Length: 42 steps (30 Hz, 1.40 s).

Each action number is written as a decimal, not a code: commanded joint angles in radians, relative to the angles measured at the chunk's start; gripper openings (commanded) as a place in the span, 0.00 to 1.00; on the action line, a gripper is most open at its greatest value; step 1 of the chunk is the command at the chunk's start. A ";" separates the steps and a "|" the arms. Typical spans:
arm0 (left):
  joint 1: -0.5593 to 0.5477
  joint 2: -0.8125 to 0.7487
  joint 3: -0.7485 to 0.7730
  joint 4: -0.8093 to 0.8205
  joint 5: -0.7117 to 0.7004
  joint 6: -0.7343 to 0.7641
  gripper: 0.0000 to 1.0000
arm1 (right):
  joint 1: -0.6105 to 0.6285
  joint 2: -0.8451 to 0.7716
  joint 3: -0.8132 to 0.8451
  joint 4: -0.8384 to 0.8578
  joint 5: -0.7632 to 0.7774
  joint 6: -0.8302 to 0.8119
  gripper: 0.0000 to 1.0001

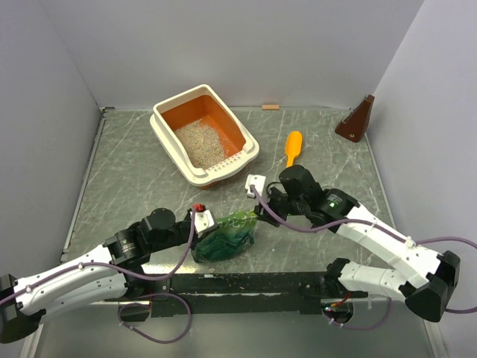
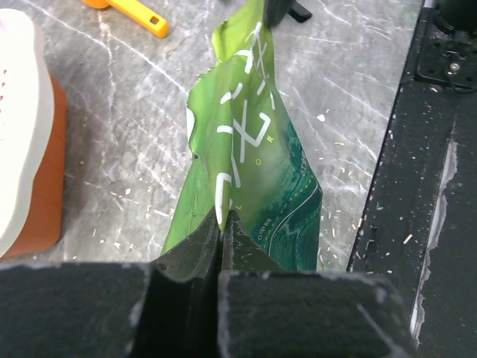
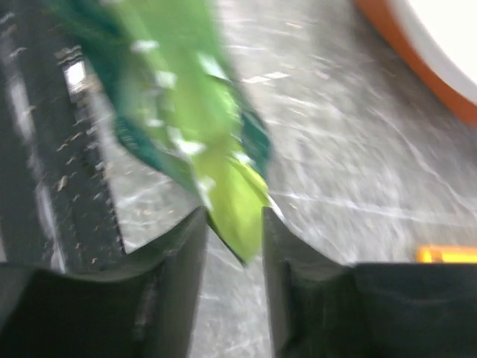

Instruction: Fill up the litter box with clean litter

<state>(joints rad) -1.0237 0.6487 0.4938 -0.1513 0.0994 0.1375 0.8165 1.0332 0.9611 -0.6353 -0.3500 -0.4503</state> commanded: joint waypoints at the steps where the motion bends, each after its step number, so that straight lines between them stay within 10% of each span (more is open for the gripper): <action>1: 0.008 -0.037 0.003 -0.002 -0.047 -0.013 0.01 | -0.013 -0.097 0.056 0.049 0.270 0.107 0.55; 5: 0.008 -0.047 0.011 -0.004 -0.047 -0.022 0.01 | -0.057 -0.150 0.067 0.147 0.537 0.275 0.69; 12: 0.008 -0.024 0.034 -0.014 -0.087 -0.047 0.01 | -0.304 0.103 0.275 -0.151 0.641 0.611 0.61; 23: 0.008 -0.015 0.054 -0.021 -0.096 -0.085 0.01 | -0.473 0.338 0.133 -0.294 0.792 1.028 0.60; 42: 0.008 -0.040 0.051 -0.017 -0.096 -0.099 0.01 | -0.474 0.596 0.093 -0.349 0.812 1.191 0.55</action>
<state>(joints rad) -1.0222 0.6273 0.5056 -0.2005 0.0349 0.0551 0.3443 1.6032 1.0698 -0.9680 0.4339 0.7113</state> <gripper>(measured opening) 0.044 0.556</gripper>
